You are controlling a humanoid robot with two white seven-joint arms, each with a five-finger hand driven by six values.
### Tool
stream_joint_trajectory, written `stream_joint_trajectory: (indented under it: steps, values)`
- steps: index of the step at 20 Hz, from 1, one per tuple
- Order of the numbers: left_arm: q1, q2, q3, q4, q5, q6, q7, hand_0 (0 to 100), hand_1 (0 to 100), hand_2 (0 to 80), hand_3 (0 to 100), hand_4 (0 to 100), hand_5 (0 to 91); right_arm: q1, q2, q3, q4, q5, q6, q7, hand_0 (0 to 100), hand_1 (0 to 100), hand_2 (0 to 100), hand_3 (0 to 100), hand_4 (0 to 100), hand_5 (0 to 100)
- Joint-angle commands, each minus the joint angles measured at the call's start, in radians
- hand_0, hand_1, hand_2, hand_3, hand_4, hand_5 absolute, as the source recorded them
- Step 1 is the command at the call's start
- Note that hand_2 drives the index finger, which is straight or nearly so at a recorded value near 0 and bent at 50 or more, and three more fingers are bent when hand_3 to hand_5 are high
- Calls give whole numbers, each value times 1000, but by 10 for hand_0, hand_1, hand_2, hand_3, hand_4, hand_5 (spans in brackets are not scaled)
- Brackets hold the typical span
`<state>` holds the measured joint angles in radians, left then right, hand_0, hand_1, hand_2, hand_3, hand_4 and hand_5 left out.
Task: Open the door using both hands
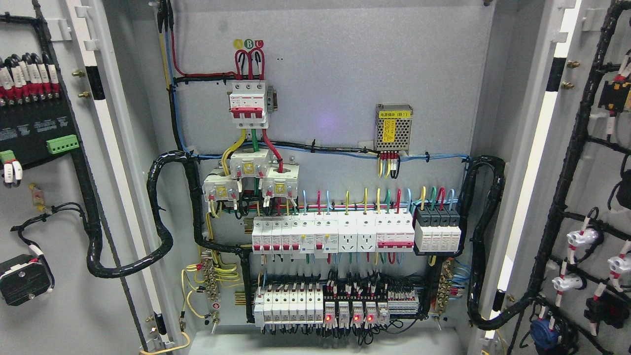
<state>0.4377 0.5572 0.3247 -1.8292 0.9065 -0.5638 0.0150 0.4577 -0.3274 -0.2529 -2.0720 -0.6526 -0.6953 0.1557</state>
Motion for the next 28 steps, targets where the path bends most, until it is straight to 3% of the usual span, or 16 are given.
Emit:
stream_joint_trajectory:
  steps: [1,6,12,18,22,28]
  values:
    - [33,7,-18,-76,-8,-2,-10,0,0,0,0,0,0,2,-47,128,-7,10,-23,2,190,0,0,0,0,0]
    - [64,7,-58,-142,-35,-4,-12,0,0,0,0,0,0,6,-48,236,21,66,-23,2,190,0,0,0,0,0]
    - [76,-25,-211,-136,-193,-7,-12,0,0,0,0,0,0,18,-41,322,105,223,-24,2,190,0,0,0,0,0]
    - [87,-114,-406,-50,-349,-8,-12,0,0,0,0,0,0,32,-19,412,355,306,-32,-2,191,0,0,0,0,0]
    - [84,-164,-490,92,-393,-8,-13,0,0,0,0,0,0,44,45,435,531,312,-46,2,191,0,0,0,0,0]
    - [76,-227,-553,376,-394,-5,-13,0,0,0,0,0,0,59,143,428,752,312,-46,4,191,0,0,0,0,0]
